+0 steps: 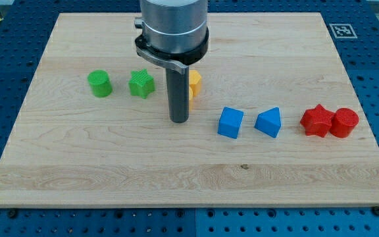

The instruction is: Separate the yellow hexagon from the yellow heart

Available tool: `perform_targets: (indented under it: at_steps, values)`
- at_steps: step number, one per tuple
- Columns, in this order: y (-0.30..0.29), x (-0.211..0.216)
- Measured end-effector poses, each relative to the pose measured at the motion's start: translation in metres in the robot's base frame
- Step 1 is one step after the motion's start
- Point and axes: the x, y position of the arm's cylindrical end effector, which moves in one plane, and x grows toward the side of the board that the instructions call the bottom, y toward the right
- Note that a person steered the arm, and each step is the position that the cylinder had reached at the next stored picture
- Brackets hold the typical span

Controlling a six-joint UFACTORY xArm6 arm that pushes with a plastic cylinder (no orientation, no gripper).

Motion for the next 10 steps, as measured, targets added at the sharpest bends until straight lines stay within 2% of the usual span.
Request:
perform_targets:
  at_steps: [3, 4, 7, 9, 10]
  values:
    - [-0.036, -0.021]
    - [-0.036, -0.047]
    - [0.043, -0.055]
    - [0.011, -0.055]
    - [0.019, -0.058]
